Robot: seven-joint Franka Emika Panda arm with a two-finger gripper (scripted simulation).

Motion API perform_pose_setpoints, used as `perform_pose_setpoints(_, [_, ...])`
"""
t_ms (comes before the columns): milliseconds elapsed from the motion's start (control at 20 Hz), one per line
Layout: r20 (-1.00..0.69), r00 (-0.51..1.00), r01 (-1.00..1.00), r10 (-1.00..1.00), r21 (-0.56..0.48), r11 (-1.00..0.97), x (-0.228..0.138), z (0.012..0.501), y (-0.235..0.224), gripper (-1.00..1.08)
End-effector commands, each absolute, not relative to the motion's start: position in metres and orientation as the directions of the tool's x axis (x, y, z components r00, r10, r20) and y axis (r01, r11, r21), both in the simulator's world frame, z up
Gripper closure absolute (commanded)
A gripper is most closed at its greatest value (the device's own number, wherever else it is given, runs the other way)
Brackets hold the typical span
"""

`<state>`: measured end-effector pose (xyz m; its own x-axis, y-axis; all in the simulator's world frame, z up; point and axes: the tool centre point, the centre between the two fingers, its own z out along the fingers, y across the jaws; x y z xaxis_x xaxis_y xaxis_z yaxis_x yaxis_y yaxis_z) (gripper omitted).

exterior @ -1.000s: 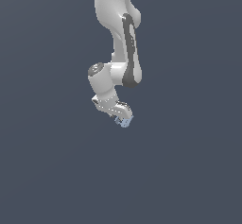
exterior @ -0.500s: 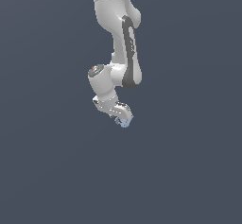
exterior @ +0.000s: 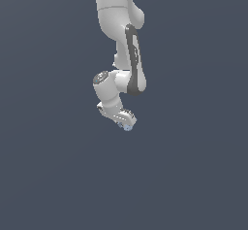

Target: Pick up the object and move it to a goal position.

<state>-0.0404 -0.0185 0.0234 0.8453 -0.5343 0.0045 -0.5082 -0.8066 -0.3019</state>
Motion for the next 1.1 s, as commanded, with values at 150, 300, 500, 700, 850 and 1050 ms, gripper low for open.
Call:
perform_pose_setpoints(150, [0.006,0.845,-0.508,-0.535,-0.302,-0.806,-0.040,0.023,-0.018,1.08])
perform_pose_setpoints(300, [0.006,0.845,-0.508,-0.535,-0.302,-0.806,-0.040,0.023,-0.018,1.08])
perform_pose_setpoints(500, [0.007,0.845,-0.508,-0.535,-0.303,-0.806,-0.039,0.023,-0.019,1.08])
perform_pose_setpoints(700, [0.032,0.843,-0.502,-0.538,-0.315,-0.806,-0.029,0.031,-0.026,1.08])
perform_pose_setpoints(850, [0.072,0.837,-0.492,-0.542,-0.333,-0.804,-0.014,0.044,-0.037,1.08])
perform_pose_setpoints(1050, [0.148,0.822,-0.471,-0.550,-0.367,-0.802,0.013,0.071,-0.058,1.08])
